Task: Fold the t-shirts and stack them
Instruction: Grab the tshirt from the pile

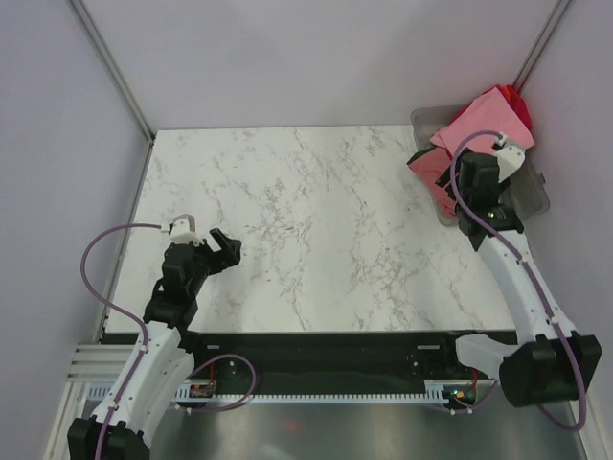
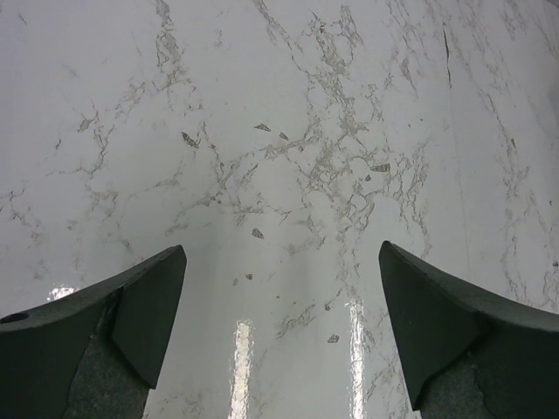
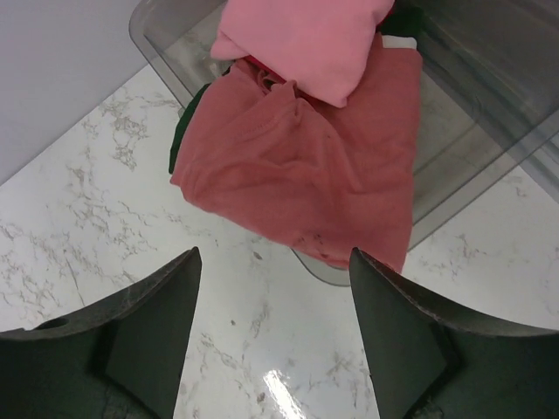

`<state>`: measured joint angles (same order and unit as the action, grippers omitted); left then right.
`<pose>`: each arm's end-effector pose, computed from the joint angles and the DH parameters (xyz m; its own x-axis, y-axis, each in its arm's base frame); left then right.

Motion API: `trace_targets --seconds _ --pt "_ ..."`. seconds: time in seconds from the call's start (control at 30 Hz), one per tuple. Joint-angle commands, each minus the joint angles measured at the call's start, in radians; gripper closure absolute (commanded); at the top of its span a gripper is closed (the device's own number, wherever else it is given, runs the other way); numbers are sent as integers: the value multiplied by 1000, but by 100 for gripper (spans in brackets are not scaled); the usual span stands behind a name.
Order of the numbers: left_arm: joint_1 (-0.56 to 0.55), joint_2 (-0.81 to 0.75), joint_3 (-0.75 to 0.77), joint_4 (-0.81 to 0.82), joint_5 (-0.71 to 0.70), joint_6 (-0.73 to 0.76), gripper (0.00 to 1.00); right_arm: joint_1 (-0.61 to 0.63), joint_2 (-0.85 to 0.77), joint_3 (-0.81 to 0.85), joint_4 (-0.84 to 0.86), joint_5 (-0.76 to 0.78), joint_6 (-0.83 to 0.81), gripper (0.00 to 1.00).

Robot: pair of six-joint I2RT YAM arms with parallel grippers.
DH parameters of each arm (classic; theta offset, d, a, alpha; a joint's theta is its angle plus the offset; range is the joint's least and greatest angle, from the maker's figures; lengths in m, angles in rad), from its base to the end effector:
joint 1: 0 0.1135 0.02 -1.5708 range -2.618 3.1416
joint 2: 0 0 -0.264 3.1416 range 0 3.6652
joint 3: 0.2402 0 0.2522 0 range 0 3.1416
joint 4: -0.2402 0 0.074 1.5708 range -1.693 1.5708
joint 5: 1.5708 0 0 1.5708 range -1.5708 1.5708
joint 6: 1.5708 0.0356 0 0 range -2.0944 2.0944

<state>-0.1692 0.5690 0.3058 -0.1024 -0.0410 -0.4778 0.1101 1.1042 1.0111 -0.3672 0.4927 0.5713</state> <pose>0.1501 -0.0242 0.2108 -0.3730 -0.4024 -0.8361 -0.0461 0.9080 -0.4164 0.2455 0.0102 0.3394 -0.1960 0.4577 -0.8673 0.5116 0.8022 0.3077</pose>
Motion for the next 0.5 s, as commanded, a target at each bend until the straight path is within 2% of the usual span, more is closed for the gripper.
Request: trace_targets --seconds 0.0,0.13,0.33,0.47 --pt "4 5 26 32 -5 4 0 -56 173 142 -105 -137 -7 23" --pt "4 14 26 44 4 4 0 -59 325 288 -95 -180 1 27" --pt "4 32 29 49 10 7 1 -58 525 400 -49 -190 30 26" --pt "4 28 26 50 9 7 1 -59 635 426 -29 -135 53 27"
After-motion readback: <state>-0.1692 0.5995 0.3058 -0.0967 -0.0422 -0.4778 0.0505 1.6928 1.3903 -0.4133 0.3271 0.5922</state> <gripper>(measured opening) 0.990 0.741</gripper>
